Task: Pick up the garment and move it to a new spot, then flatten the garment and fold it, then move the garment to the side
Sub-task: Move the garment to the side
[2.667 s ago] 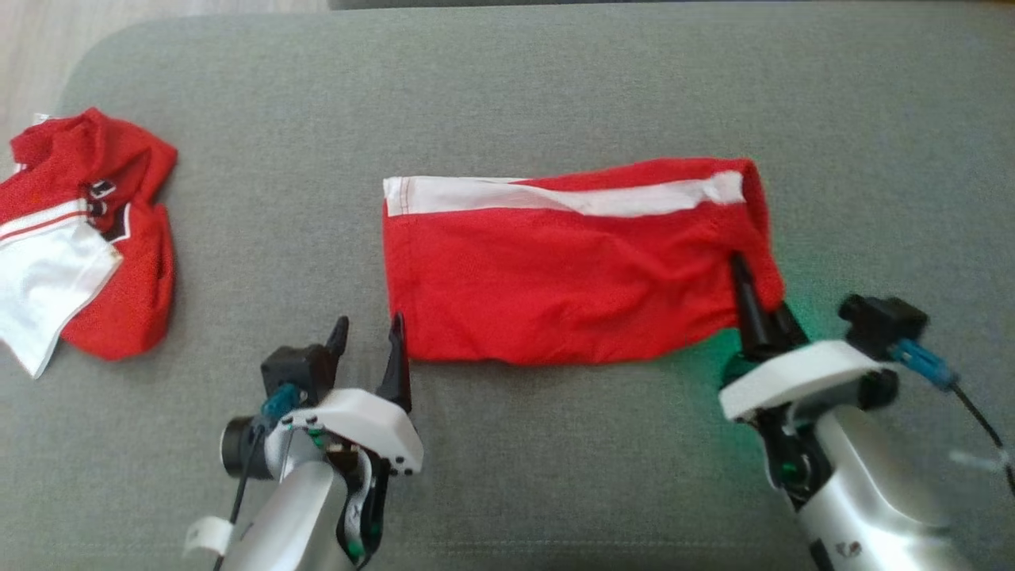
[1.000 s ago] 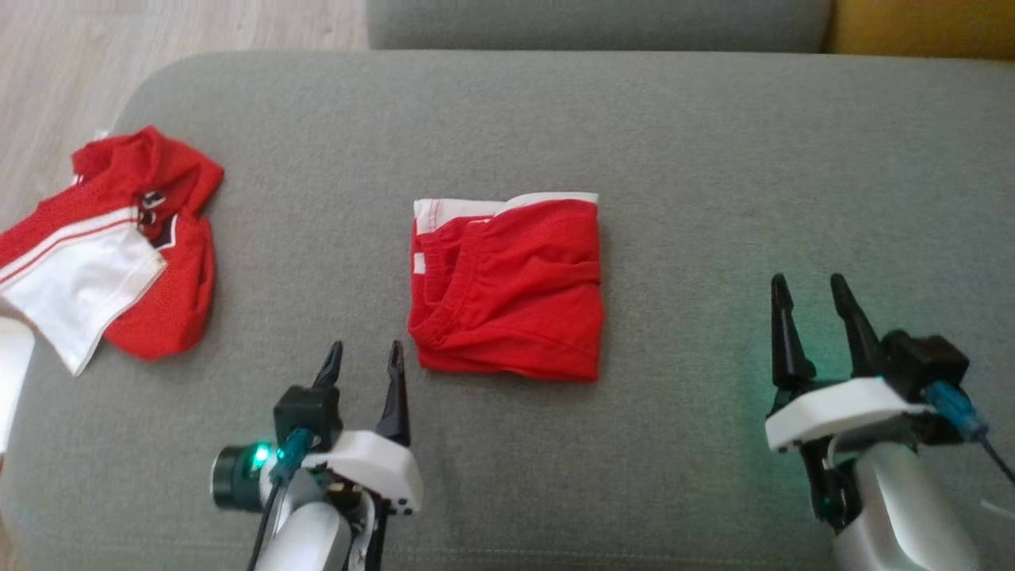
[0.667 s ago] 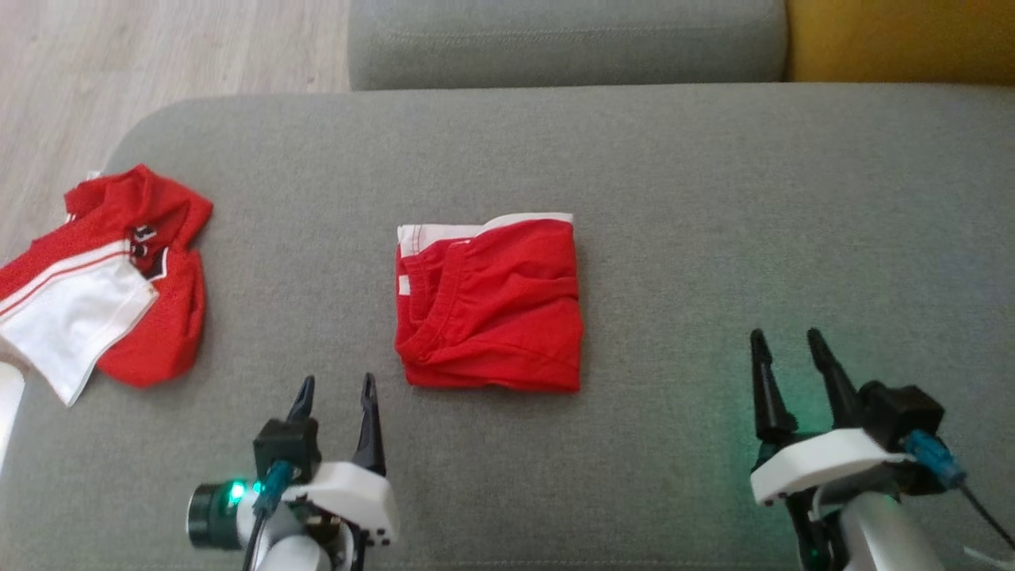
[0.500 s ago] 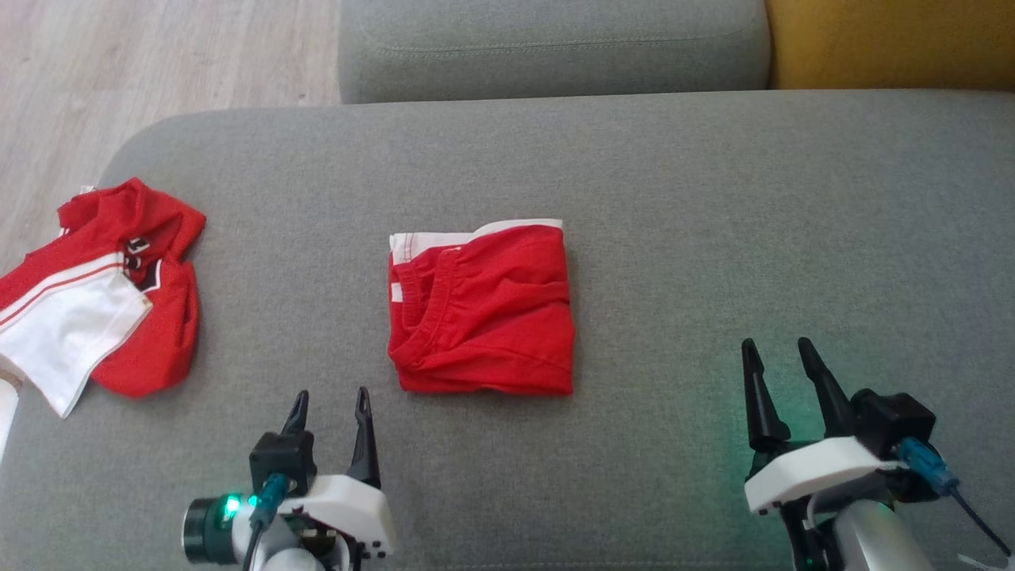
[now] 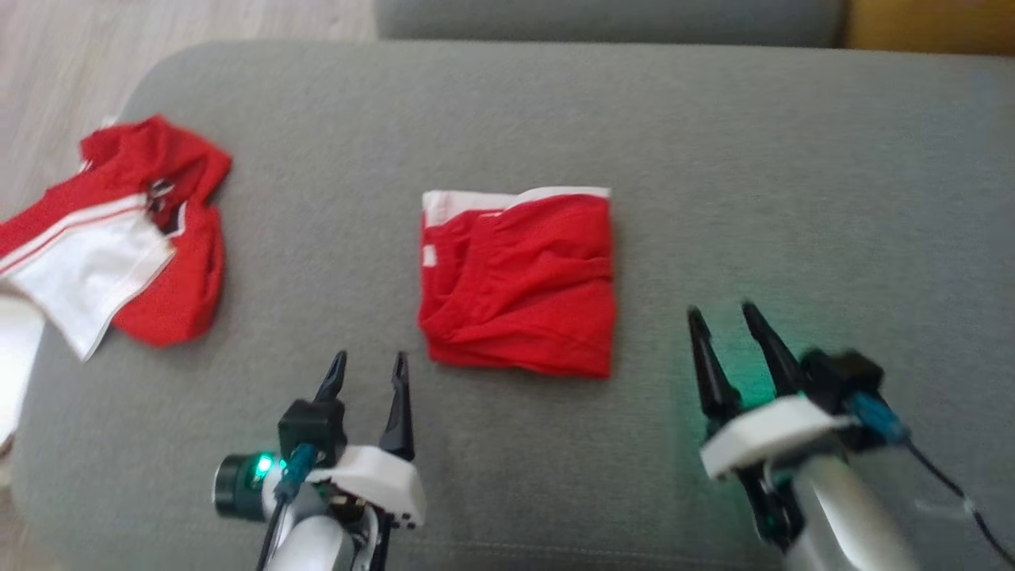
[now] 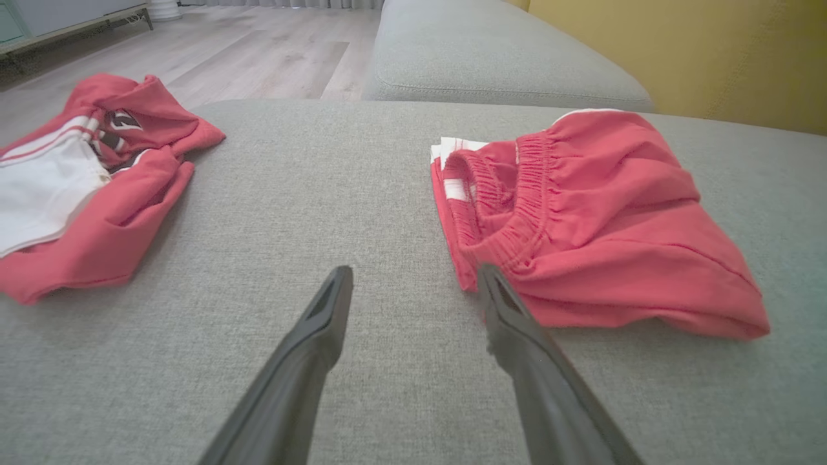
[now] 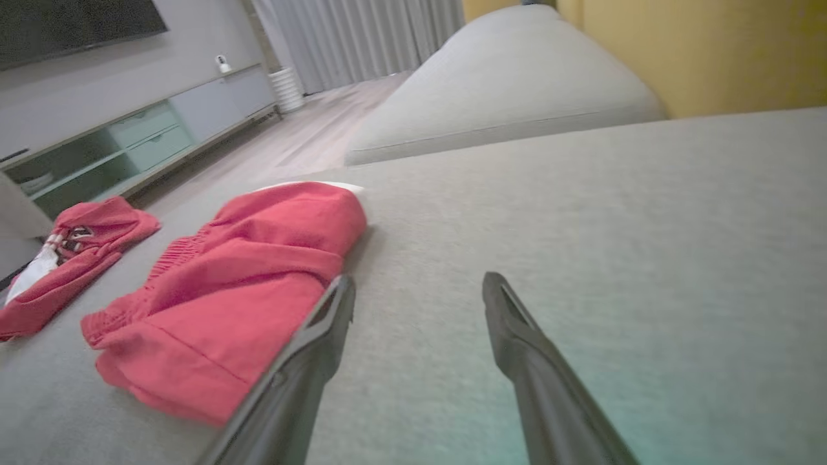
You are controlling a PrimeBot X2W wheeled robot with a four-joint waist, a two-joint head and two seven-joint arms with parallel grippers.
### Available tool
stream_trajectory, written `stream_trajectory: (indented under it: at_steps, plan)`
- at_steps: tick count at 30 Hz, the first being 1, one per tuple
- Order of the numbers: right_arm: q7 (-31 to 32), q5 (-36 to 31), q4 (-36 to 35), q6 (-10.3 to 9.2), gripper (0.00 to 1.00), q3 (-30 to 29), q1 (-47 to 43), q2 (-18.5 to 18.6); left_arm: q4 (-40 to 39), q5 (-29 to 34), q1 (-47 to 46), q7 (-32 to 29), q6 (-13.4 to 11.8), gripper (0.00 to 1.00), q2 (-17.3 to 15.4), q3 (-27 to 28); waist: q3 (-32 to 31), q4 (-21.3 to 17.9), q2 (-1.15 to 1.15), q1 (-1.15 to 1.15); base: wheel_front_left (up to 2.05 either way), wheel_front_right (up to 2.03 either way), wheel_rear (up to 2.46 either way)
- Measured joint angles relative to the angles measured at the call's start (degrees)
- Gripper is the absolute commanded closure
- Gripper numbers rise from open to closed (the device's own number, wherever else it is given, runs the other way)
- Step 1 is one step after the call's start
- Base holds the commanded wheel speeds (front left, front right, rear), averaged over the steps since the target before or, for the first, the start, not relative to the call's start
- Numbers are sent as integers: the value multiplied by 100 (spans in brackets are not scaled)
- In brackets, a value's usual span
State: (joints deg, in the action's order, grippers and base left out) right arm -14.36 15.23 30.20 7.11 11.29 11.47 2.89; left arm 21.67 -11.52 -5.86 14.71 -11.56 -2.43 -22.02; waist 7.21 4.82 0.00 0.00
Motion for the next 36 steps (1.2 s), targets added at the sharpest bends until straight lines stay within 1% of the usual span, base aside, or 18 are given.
stream_trajectory:
  at_steps: [5,9,13,14,15,16,20,25,30,36]
  plan:
    - [0,56,494,0,0,300,744,4,-12,-121,-162,0,-5,0,-3,-279,256,388,0,0,0,0,0]
    - [10,99,1160,0,0,393,1207,10,-20,-178,-239,0,-58,0,-2,-388,441,712,0,0,0,0,0]
    - [60,323,1736,0,0,467,1538,34,-53,-224,-295,0,-63,0,-1,-482,599,980,0,0,0,0,0]
    - [91,430,1834,0,4,528,1596,37,-58,-234,-294,0,-67,0,1,-493,631,1032,0,0,0,0,0]
    - [125,480,1895,-1,33,619,1659,62,-67,-234,-294,0,-101,0,-1,-493,663,1077,0,0,0,0,0]
    - [127,535,1920,-1,100,710,1728,99,-71,-234,-294,0,-104,0,-1,-493,688,1110,0,0,0,0,0]
    - [122,728,2083,0,100,947,1967,113,-85,-237,-294,0,-114,0,-2,-486,717,1121,0,0,0,0,0]
    - [40,740,2180,0,100,979,1975,78,-87,-274,-294,0,-98,0,-1,-471,658,845,0,0,0,0,0]
    - [16,794,2205,0,100,988,1942,78,-16,-168,-297,0,3,0,-3,-448,552,287,0,0,0,0,0]
    - [15,799,1986,0,100,945,1794,87,85,-76,-560,0,81,0,-3,-442,473,-664,0,0,0,0,0]
